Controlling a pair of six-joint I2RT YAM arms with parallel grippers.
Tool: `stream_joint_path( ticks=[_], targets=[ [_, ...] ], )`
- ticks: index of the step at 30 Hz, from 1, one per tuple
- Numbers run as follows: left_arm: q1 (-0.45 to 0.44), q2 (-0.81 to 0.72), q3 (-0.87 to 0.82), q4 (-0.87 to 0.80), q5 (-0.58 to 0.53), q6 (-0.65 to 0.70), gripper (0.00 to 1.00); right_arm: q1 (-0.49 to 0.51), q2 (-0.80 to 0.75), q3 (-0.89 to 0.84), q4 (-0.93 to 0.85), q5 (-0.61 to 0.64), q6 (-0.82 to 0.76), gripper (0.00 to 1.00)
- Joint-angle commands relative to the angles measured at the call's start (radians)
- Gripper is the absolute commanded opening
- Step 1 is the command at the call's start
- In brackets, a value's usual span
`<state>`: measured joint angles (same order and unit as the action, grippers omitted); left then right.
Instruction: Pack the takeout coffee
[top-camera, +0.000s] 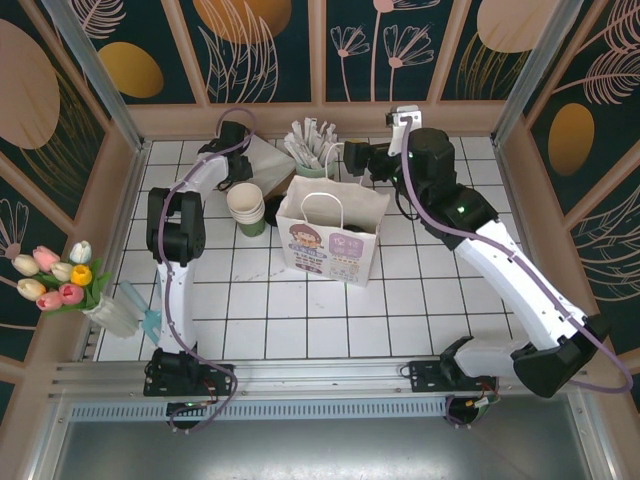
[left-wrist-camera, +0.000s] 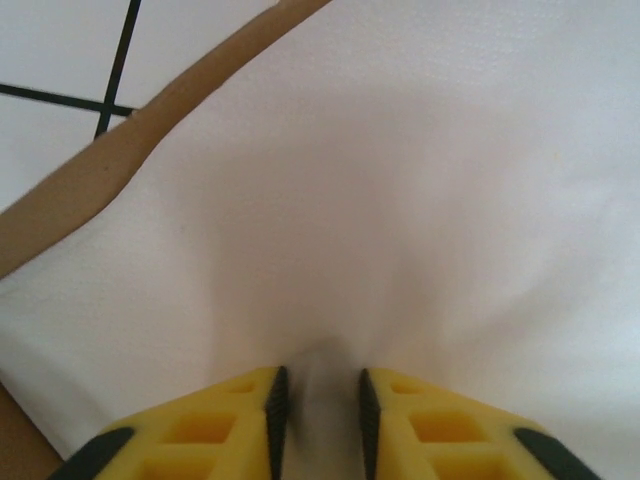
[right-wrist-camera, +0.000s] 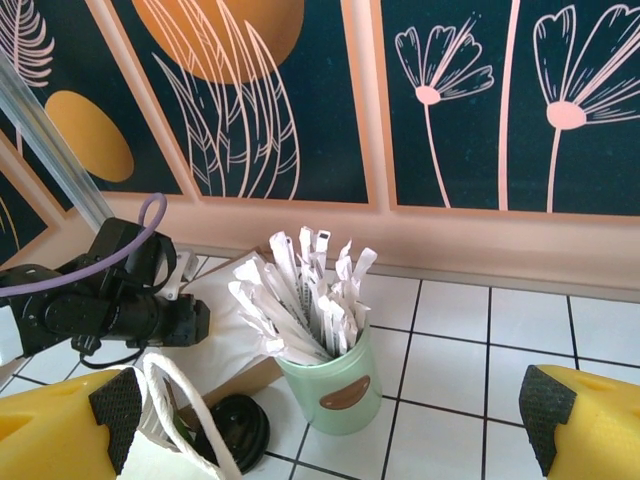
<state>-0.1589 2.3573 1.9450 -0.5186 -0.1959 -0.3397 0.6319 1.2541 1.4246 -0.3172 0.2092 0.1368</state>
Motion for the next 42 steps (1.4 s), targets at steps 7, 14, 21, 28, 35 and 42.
stream_joint_path(
  ticks=[7, 14, 21, 28, 35, 42],
  targets=[
    [0.005, -0.059, 0.047, -0.057, -0.043, 0.022, 0.0, 0.003, -0.049, -0.026, 0.047, 0.004, 0.005, 0.99],
    [0.005, -0.168, 0.007, -0.015, -0.102, 0.029, 0.0, 0.003, -0.048, -0.045, 0.068, -0.013, 0.006, 0.99],
    [0.004, -0.332, -0.101, 0.099, -0.053, 0.041, 0.0, 0.003, -0.029, -0.045, 0.096, -0.063, 0.008, 0.99],
    [0.004, -0.53, -0.279, 0.271, -0.01, 0.016, 0.0, 0.003, -0.006, -0.033, 0.111, -0.096, 0.007, 0.99],
    [0.005, -0.638, -0.332, 0.346, 0.027, -0.007, 0.0, 0.004, 0.044, 0.016, 0.088, -0.184, -0.003, 0.99],
    [0.006, -0.673, -0.16, 0.224, 0.098, 0.003, 0.0, 0.013, 0.123, 0.155, 0.049, -0.312, -0.223, 0.99]
  ],
)
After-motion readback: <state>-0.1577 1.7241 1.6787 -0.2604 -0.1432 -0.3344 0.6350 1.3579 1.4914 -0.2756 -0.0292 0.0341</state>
